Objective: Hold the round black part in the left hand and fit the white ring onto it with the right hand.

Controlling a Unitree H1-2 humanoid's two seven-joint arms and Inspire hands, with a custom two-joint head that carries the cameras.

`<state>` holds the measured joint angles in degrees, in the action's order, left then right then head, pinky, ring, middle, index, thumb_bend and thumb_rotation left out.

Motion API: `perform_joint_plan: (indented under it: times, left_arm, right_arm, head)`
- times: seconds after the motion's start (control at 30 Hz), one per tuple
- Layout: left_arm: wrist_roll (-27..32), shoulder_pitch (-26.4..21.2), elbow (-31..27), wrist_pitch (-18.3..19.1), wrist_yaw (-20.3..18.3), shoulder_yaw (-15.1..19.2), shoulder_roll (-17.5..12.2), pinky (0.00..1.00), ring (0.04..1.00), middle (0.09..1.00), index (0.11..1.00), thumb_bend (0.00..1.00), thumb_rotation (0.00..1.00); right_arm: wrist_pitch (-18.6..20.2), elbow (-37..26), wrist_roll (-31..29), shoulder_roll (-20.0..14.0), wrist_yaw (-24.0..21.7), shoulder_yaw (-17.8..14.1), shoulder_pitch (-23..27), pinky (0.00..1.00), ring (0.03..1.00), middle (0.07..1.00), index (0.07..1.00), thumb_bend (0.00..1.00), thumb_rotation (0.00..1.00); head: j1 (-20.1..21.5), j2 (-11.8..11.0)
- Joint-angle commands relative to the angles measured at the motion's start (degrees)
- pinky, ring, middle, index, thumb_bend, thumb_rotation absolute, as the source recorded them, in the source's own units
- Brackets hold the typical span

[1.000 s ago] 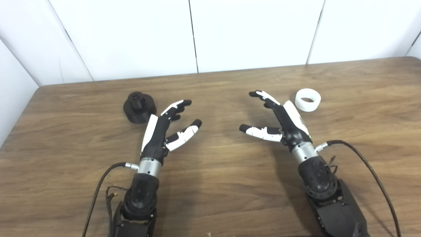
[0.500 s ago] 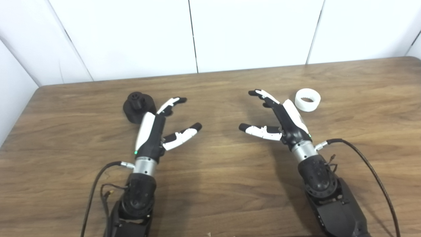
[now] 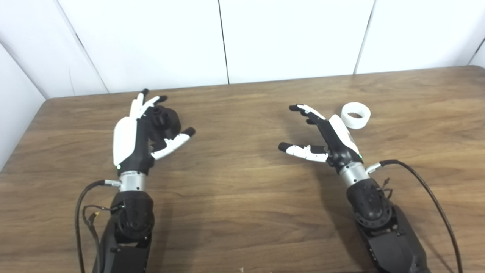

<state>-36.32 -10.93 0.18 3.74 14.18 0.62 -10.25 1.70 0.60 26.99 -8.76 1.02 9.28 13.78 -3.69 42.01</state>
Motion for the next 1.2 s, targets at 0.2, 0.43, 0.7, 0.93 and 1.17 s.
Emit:
perform_joint_plan:
  times: [0.2,0.43,0.7,0.93,1.17]
  left_arm:
    - [-2.9,-4.9,4.8,3.0,6.7,2.9,-2.6,1.0,1.0,1.0,0.92,0.97,0.47]
    - [-1.9,-6.0,6.8,3.9,7.3,3.2,-3.7,1.0,1.0,1.0,0.914,0.99,0.47]
    - [-2.8,-6.1,5.9,6.0,8.3,2.8,-3.2,1.0,1.0,1.0,0.903,1.0,0.46]
    - [-2.6,-6.5,5.5,8.0,5.4,1.4,-4.0,1.0,1.0,1.0,0.913,1.0,0.49]
    - [-3.1,-10.0,8.1,12.4,-2.2,-1.4,-7.7,1.0,1.0,1.0,0.883,1.0,0.55]
  right_arm:
    - [-1.9,-1.5,-1.6,-0.6,0.2,-0.9,2.2,0.84,0.9,0.908,0.839,0.77,0.44]
    - [-1.6,-2.1,-3.0,-1.8,-0.7,-1.6,1.6,0.83,0.896,0.917,0.849,0.77,0.43]
    - [-5.0,0.3,-4.7,-3.2,-0.3,-1.9,2.0,0.78,0.869,0.907,0.84,0.77,0.42]
    - [-6.1,1.2,-6.2,-3.8,-0.6,-2.6,2.1,0.81,0.888,0.915,0.848,0.76,0.42]
    - [-6.4,1.0,-6.1,-4.3,-0.4,-2.5,2.4,0.8,0.882,0.91,0.846,0.78,0.42]
  head:
    - [-3.6,-0.3]
    - [-8.9,-0.9]
    - [-13.0,-1.5]
    - [-13.5,-1.6]
    - [-13.3,-1.7]
